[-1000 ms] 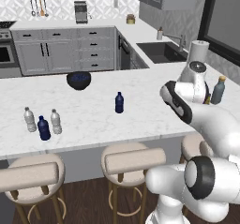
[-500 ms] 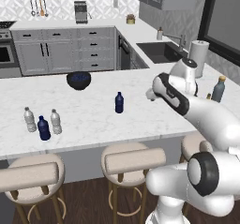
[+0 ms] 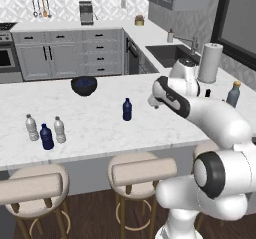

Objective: Move the plastic bottles in the middle to the plastics group, and the glass bottles in the middle to the glass group.

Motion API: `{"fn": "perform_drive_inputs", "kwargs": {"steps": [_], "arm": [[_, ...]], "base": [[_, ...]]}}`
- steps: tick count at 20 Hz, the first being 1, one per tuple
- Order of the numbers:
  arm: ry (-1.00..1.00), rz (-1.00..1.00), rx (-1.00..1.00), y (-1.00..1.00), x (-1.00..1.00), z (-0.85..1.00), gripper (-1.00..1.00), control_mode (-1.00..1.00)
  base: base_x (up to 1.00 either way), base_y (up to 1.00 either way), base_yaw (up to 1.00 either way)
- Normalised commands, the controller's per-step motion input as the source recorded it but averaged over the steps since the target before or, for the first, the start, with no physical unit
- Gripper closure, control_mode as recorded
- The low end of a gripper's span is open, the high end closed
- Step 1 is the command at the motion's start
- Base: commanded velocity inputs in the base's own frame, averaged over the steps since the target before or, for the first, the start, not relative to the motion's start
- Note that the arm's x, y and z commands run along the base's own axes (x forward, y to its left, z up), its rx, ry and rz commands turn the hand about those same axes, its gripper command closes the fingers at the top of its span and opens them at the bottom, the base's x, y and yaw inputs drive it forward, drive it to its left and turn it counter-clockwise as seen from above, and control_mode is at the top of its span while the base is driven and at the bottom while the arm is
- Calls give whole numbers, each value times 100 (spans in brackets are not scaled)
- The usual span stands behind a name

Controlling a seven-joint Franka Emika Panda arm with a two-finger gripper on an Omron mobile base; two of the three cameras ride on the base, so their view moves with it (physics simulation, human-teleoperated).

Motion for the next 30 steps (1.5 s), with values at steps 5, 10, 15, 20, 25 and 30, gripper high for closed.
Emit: {"fn": "perform_drive_inputs", "kwargs": {"steps": [5,10,15,20,25,30], "arm": [[-2,0,0,17,32,-1,-100,-100],[-3,0,0,36,49,-2,-100,-100],[0,0,0,38,55,0,-100,-100],[0,0,-4,39,43,-3,-100,-100],[-2,0,-4,25,8,0,-100,-100],[-10,0,0,4,15,-9,-100,-100]], "base": [[0,0,0],[0,0,0],[0,0,0],[0,0,0],[0,0,0],[0,0,0]]}}
